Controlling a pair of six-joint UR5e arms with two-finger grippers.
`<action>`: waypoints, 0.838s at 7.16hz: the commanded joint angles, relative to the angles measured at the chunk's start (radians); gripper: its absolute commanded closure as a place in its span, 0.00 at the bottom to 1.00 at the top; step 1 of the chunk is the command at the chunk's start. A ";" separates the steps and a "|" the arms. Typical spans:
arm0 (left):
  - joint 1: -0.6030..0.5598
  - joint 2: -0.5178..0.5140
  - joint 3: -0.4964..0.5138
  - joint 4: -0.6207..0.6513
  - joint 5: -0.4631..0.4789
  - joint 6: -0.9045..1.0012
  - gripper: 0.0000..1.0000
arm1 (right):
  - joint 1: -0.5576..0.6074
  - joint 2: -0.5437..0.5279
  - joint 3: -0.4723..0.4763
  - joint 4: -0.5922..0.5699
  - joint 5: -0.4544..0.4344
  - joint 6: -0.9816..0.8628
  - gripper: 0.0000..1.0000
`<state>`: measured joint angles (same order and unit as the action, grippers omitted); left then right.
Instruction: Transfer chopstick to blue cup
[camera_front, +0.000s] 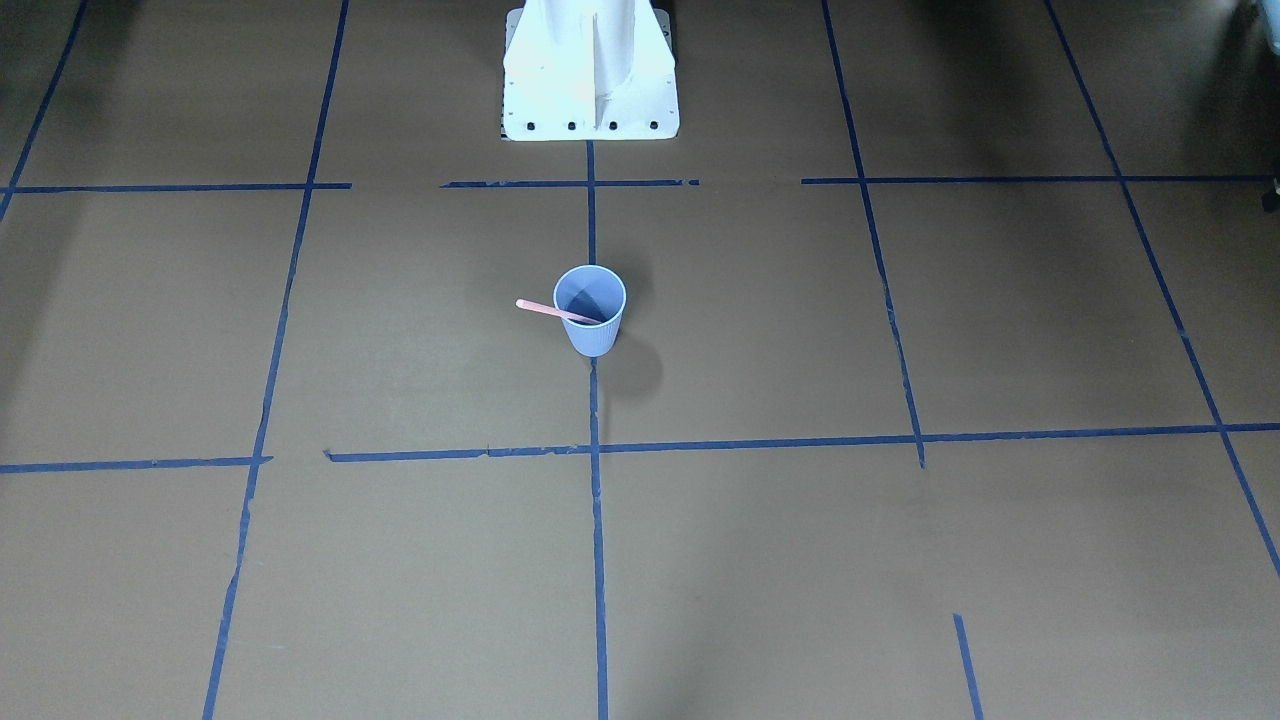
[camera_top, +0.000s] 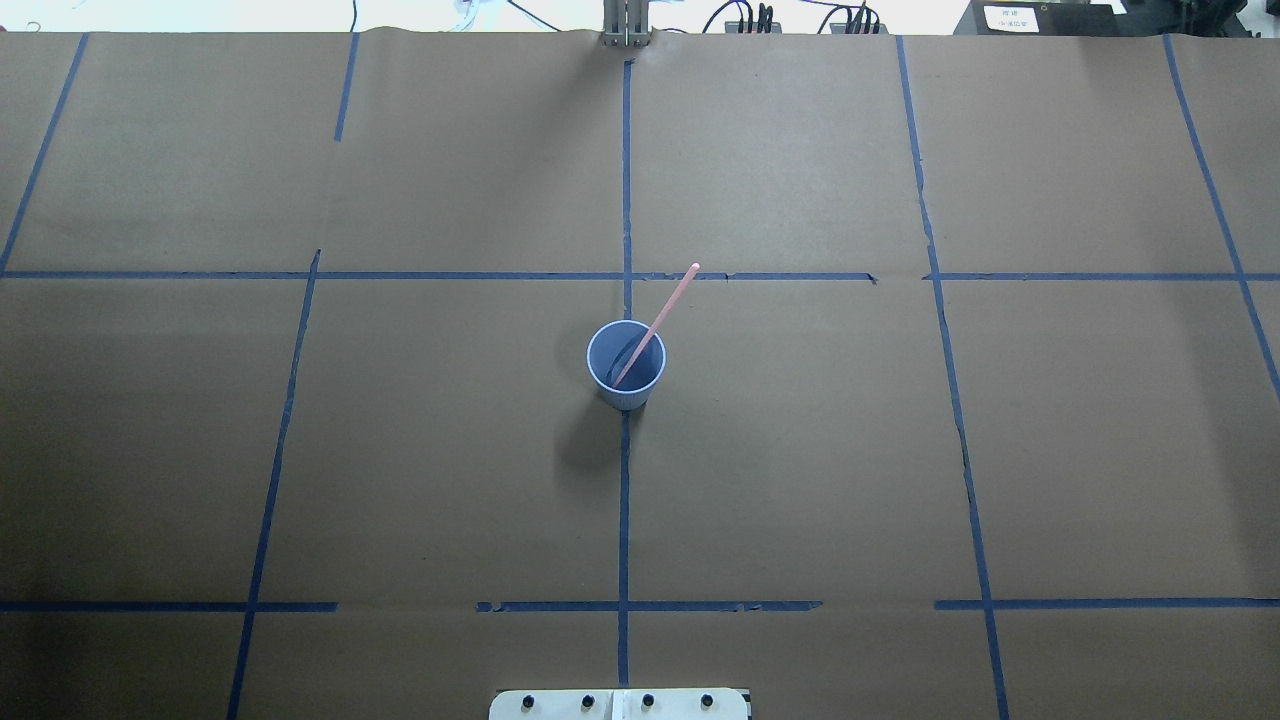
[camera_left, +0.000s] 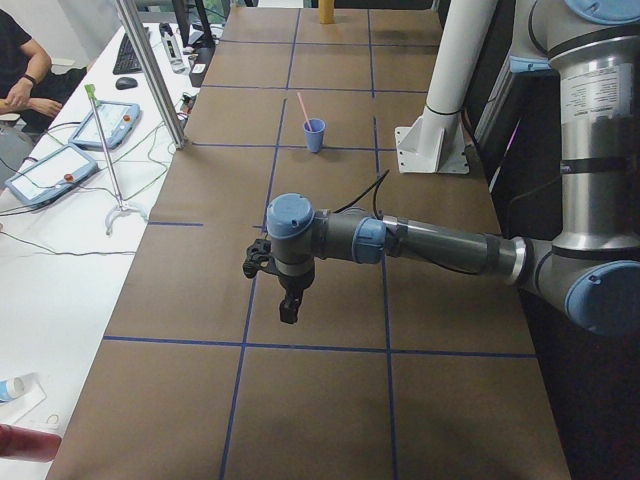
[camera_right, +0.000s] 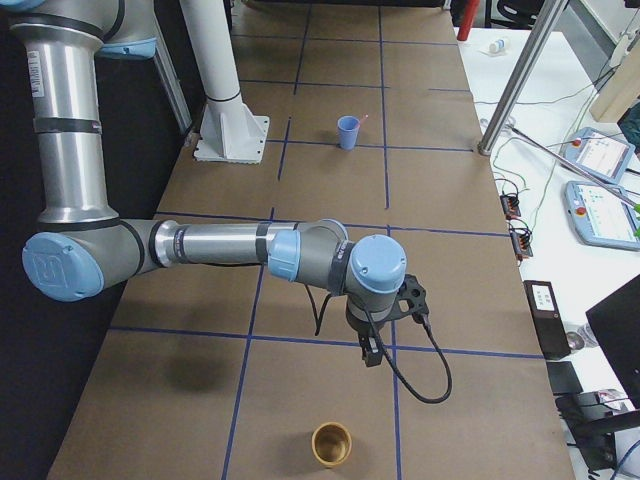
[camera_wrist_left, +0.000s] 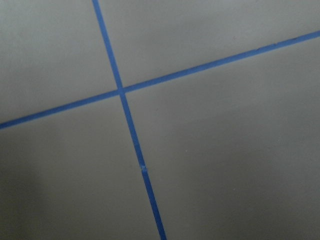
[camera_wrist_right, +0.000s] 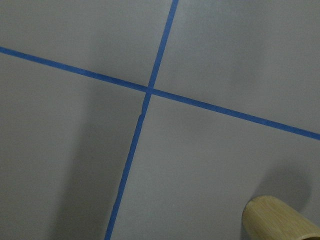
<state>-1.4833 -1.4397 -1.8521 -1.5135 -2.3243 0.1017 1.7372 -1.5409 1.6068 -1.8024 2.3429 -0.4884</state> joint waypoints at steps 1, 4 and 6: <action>0.001 -0.005 0.071 -0.014 0.000 -0.055 0.00 | -0.007 -0.019 -0.025 0.000 -0.005 -0.009 0.00; -0.003 -0.027 0.108 -0.011 -0.019 -0.094 0.00 | -0.128 -0.005 -0.013 0.009 -0.033 0.034 0.00; -0.005 -0.028 0.105 -0.016 -0.058 -0.160 0.00 | -0.173 -0.011 0.001 0.035 -0.031 0.111 0.00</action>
<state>-1.4863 -1.4670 -1.7462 -1.5277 -2.3664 -0.0296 1.5885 -1.5497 1.6010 -1.7863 2.3127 -0.4148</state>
